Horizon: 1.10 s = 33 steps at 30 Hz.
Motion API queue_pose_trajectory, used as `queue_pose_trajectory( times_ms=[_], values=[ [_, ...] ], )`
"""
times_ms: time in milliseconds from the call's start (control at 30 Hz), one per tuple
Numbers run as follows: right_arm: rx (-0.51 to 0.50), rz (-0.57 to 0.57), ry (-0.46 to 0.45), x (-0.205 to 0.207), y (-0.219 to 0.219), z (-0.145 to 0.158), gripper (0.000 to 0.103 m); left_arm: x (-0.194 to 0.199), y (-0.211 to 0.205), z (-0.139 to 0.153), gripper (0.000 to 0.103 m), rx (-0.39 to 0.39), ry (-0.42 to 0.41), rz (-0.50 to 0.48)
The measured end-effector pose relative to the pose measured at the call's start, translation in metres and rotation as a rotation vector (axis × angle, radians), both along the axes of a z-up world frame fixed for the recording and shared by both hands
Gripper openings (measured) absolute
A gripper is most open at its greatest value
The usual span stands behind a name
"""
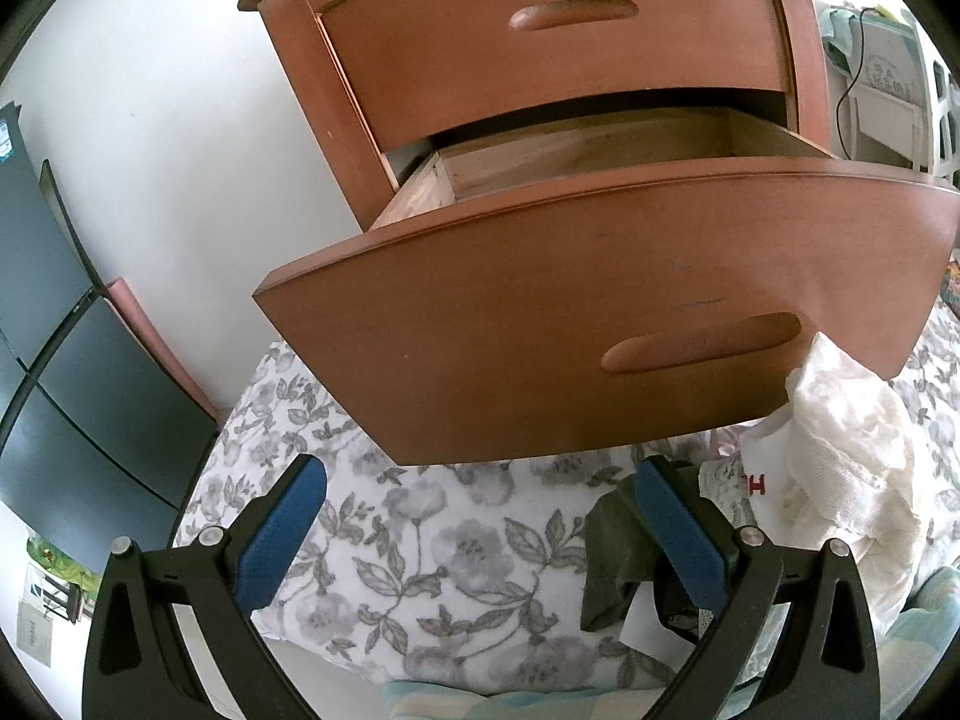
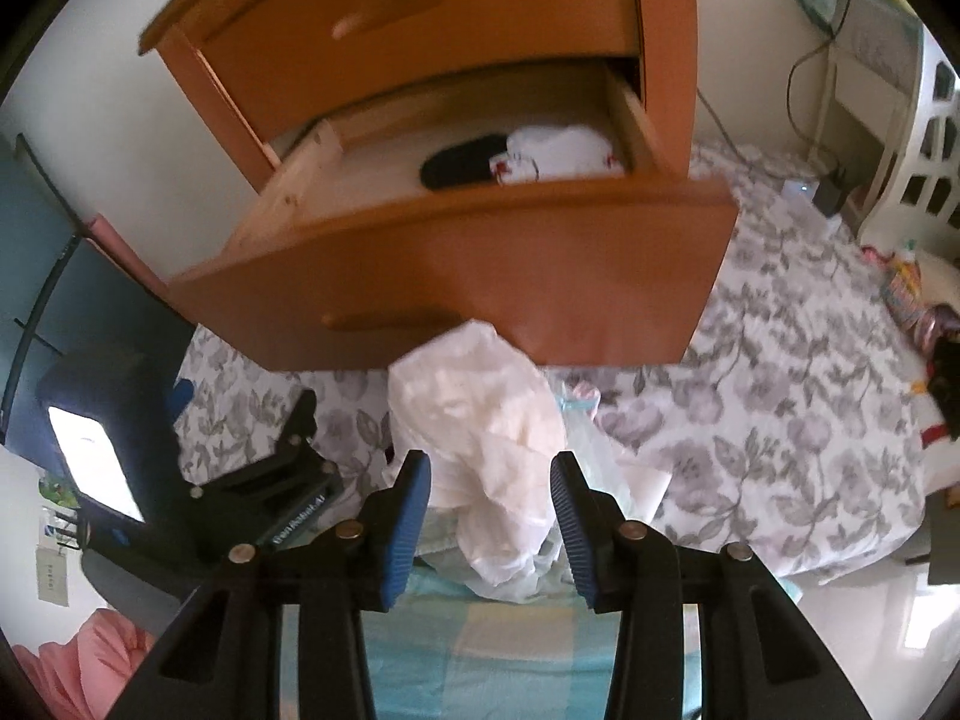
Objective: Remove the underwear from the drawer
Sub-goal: 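Open the right gripper to release the white plastic bag on the pile, then raise the right gripper into the drawer toward the white Hello Kitty garment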
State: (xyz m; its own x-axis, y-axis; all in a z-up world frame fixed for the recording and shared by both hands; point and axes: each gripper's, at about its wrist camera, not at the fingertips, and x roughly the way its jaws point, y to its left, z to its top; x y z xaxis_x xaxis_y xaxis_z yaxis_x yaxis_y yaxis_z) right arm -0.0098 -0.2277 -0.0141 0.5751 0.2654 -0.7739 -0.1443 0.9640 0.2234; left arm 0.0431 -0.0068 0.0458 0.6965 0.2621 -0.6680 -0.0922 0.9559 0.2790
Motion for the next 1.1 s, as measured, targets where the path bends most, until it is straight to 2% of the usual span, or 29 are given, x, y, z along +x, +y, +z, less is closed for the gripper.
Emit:
queue_pose_trajectory(
  times_ms=[167,433,567,700,1100],
  values=[
    [-0.006,-0.006,-0.034,-0.004,0.000,0.011,0.046,0.000,-0.001,0.000,0.102,0.000,0.000,0.000],
    [-0.021,-0.063,-0.040,0.001,-0.006,0.012,0.079,0.000,-0.001,-0.001,0.103,0.000,0.004,0.000],
    [-0.030,-0.086,-0.051,0.002,-0.011,0.012,0.087,0.000,-0.001,-0.002,0.103,0.000,0.005,0.000],
    [-0.035,-0.099,-0.077,0.002,-0.014,0.015,0.103,0.000,-0.001,-0.001,0.103,0.000,0.005,0.000],
    [-0.021,-0.103,-0.108,0.006,-0.019,0.014,0.103,0.001,0.001,-0.006,0.103,-0.020,0.019,0.002]
  ],
)
